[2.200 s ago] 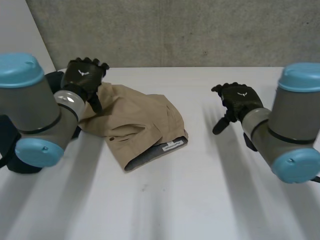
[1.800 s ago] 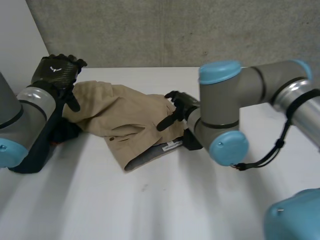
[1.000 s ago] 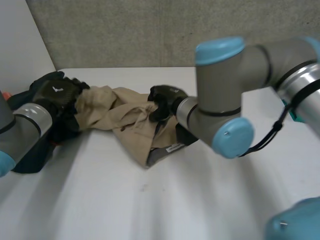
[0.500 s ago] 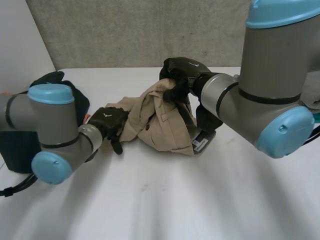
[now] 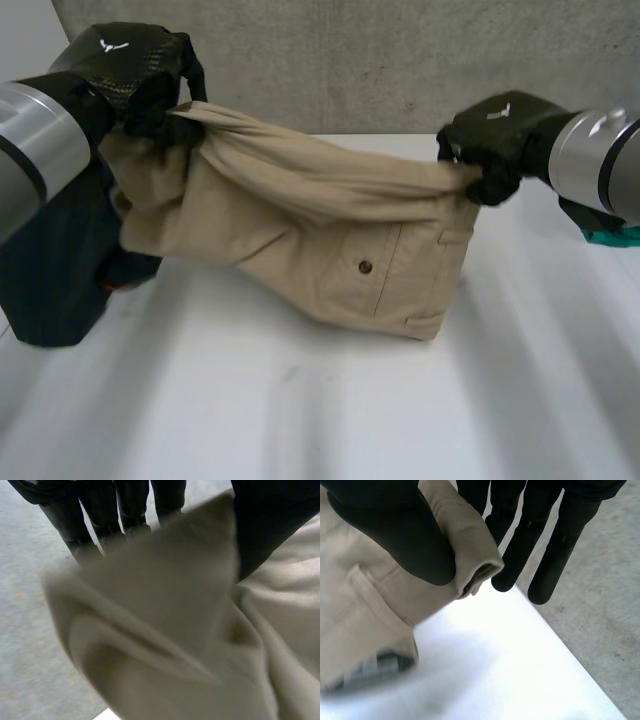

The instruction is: Fold the laundry.

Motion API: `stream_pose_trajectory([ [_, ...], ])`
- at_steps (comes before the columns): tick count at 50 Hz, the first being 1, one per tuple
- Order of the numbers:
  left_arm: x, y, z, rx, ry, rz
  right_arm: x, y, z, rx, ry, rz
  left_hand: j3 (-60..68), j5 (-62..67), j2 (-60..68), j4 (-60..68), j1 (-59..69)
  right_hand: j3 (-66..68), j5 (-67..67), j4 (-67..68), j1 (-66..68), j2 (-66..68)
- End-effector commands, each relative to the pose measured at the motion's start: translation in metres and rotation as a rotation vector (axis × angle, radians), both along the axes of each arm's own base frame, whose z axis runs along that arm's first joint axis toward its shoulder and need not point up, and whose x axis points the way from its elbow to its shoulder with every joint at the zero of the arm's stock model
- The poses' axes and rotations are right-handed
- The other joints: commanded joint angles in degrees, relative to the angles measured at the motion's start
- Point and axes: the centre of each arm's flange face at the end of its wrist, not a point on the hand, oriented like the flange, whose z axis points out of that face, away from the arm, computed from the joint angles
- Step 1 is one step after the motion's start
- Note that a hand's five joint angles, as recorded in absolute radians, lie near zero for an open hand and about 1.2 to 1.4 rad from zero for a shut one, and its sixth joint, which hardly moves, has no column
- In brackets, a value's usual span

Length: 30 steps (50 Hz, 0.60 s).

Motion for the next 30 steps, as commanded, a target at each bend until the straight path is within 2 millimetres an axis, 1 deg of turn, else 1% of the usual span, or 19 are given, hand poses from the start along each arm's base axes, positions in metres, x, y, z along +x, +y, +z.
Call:
stream_pose_trajectory([
  [1, -0.030, -0.025, -0.040, 0.138, -0.094, -0.109, 0.015, -0.025, -0.029, -0.133, 0.033, 0.019, 12.3, 14.3, 11.6, 11.6, 13.3, 11.9, 12.0, 11.6, 16.7, 13.2],
  [3, -0.036, -0.041, -0.048, 0.124, -0.114, -0.091, 0.019, -0.043, -0.035, -0.206, 0.001, -0.012, 12.3, 14.3, 11.6, 11.6, 13.3, 11.9, 12.0, 11.6, 16.7, 13.2],
  [4, -0.041, -0.059, -0.051, 0.087, -0.125, -0.056, 0.023, -0.059, -0.035, -0.297, -0.034, -0.045, 12.3, 14.3, 11.6, 11.6, 13.3, 11.9, 12.0, 11.6, 16.7, 13.2],
  [7, -0.046, -0.083, -0.044, -0.007, -0.117, 0.007, 0.030, -0.083, -0.026, -0.465, -0.096, -0.104, 12.3, 14.3, 11.6, 11.6, 13.3, 11.9, 12.0, 11.6, 16.7, 13.2],
  [8, -0.050, -0.094, -0.028, -0.100, -0.084, 0.037, 0.035, -0.094, -0.014, -0.581, -0.144, -0.129, 12.3, 14.3, 11.6, 11.6, 13.3, 11.9, 12.0, 11.6, 16.7, 13.2],
  [9, -0.052, -0.097, -0.017, -0.153, -0.059, 0.047, 0.038, -0.098, -0.005, -0.638, -0.173, -0.139, 12.3, 14.3, 11.6, 11.6, 13.3, 11.9, 12.0, 11.6, 16.7, 13.2],
  [10, -0.054, -0.099, -0.003, -0.209, -0.030, 0.053, 0.041, -0.101, 0.004, -0.694, -0.202, -0.147, 12.3, 14.3, 11.6, 11.6, 13.3, 11.9, 12.0, 11.6, 16.7, 13.2],
  [11, -0.055, -0.099, 0.026, -0.321, 0.040, 0.063, 0.045, -0.105, 0.023, -0.806, -0.263, -0.156, 12.3, 14.3, 11.6, 11.6, 13.3, 11.9, 12.0, 11.6, 16.7, 13.2],
  [13, -0.055, -0.098, 0.052, -0.428, 0.113, 0.068, 0.047, -0.105, 0.043, -0.905, -0.322, -0.156, 12.3, 14.3, 11.6, 11.6, 13.3, 11.9, 12.0, 11.6, 16.7, 13.2],
  [14, -0.054, -0.096, 0.073, -0.518, 0.191, 0.073, 0.048, -0.103, 0.062, -0.988, -0.378, -0.156, 12.3, 14.3, 11.6, 11.6, 13.3, 11.9, 12.0, 11.6, 16.7, 13.2],
  [17, -0.051, -0.088, 0.105, -0.647, 0.339, 0.068, 0.046, -0.099, 0.090, -1.108, -0.474, -0.151, 12.3, 14.3, 11.6, 11.6, 13.3, 11.9, 12.0, 11.6, 16.7, 13.2],
  [19, -0.049, -0.085, 0.111, -0.674, 0.377, 0.065, 0.044, -0.100, 0.093, -1.118, -0.500, -0.151, 12.3, 14.3, 11.6, 11.6, 13.3, 11.9, 12.0, 11.6, 16.7, 13.2],
  [21, -0.048, -0.084, 0.105, -0.649, 0.383, 0.053, 0.044, -0.101, 0.085, -1.075, -0.507, -0.138, 12.3, 14.3, 11.6, 11.6, 13.3, 11.9, 12.0, 11.6, 16.7, 13.2],
  [23, -0.048, -0.083, 0.089, -0.583, 0.358, 0.036, 0.043, -0.102, 0.071, -1.009, -0.486, -0.127, 12.3, 14.3, 11.6, 11.6, 13.3, 11.9, 12.0, 11.6, 16.7, 13.2],
  [25, -0.049, -0.085, 0.067, -0.498, 0.322, 0.028, 0.041, -0.103, 0.058, -0.954, -0.458, -0.124, 12.3, 14.3, 11.6, 11.6, 13.3, 11.9, 12.0, 11.6, 16.7, 13.2],
  [26, -0.050, -0.085, 0.039, -0.405, 0.273, 0.022, 0.037, -0.103, 0.040, -0.882, -0.419, -0.121, 12.3, 14.3, 11.6, 11.6, 13.3, 11.9, 12.0, 11.6, 16.7, 13.2],
  [28, -0.051, -0.084, 0.011, -0.312, 0.228, 0.016, 0.033, -0.102, 0.019, -0.803, -0.378, -0.115, 12.3, 14.3, 11.6, 11.6, 13.3, 11.9, 12.0, 11.6, 16.7, 13.2],
  [29, -0.052, -0.082, -0.018, -0.222, 0.185, 0.010, 0.028, -0.102, -0.005, -0.717, -0.341, -0.107, 12.3, 14.3, 11.6, 11.6, 13.3, 11.9, 12.0, 11.6, 16.7, 13.2],
  [30, -0.052, -0.081, -0.033, -0.177, 0.163, 0.007, 0.025, -0.101, -0.020, -0.666, -0.321, -0.100, 12.3, 14.3, 11.6, 11.6, 13.3, 11.9, 12.0, 11.6, 16.7, 13.2],
])
